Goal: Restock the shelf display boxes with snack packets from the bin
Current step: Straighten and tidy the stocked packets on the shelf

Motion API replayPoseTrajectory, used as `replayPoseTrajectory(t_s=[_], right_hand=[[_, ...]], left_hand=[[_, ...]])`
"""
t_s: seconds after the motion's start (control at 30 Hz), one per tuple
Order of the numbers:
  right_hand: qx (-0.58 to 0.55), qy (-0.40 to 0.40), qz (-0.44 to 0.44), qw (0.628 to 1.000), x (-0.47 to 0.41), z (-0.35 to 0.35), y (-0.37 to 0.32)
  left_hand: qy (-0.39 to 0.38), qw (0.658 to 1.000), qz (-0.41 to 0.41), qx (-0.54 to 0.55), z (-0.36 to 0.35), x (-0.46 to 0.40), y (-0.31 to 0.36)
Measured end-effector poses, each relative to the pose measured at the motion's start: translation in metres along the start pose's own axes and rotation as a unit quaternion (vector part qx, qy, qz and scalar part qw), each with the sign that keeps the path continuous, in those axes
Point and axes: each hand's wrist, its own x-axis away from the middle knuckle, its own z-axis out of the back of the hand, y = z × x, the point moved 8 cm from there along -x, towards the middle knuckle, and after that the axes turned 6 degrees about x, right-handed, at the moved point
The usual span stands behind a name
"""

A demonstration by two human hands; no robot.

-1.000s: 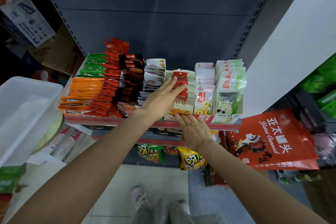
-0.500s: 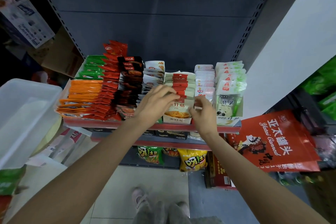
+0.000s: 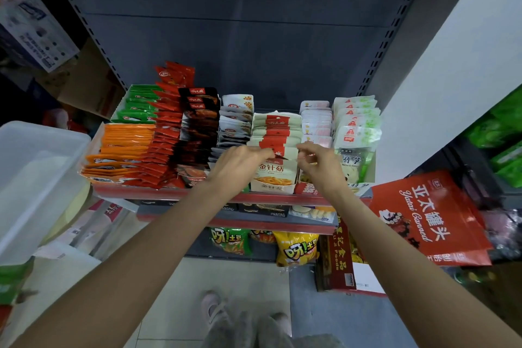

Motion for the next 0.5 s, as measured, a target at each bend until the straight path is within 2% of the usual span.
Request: replayPoseTrajectory(t_s=[0.1,0.17,0.23,0.3,0.37,0.43,0.5], right_hand=[[0.073,0.024,0.065,0.995,-0.001,0.001,-0.016],[0.065,0.092,0.13,0.985,0.01,0.011,-0.034],[0.073,0.102,0.167,0.978,0.015,0.014,-0.042],[0.125,0.059,0.127,0.982,0.013,0.008,-0.028],[0.154,0.02,0.091,0.984,0.01,0.004,-0.017],[0.164,-0.003,0.088,0.982,0.011,0.004,-0.016],[0.111,-0.013,0.061,0.992,0.013,0.005,-0.014]], left_hand=[[0.02,0.999,-0.032,0.001,0.006,0.006,0.008],[0.041,0.996,-0.079,0.008,0.005,0.017,0.019],[0.064,0.995,-0.075,0.009,0.007,0.024,0.022],[0.06,0.997,-0.04,0.022,0.008,0.02,0.026],[0.043,0.998,0.049,0.022,0.007,0.012,0.015],[0.069,0.991,0.105,0.052,0.014,0.008,0.008],[0.088,0.994,0.06,-0.005,0.012,0.004,0.014]])
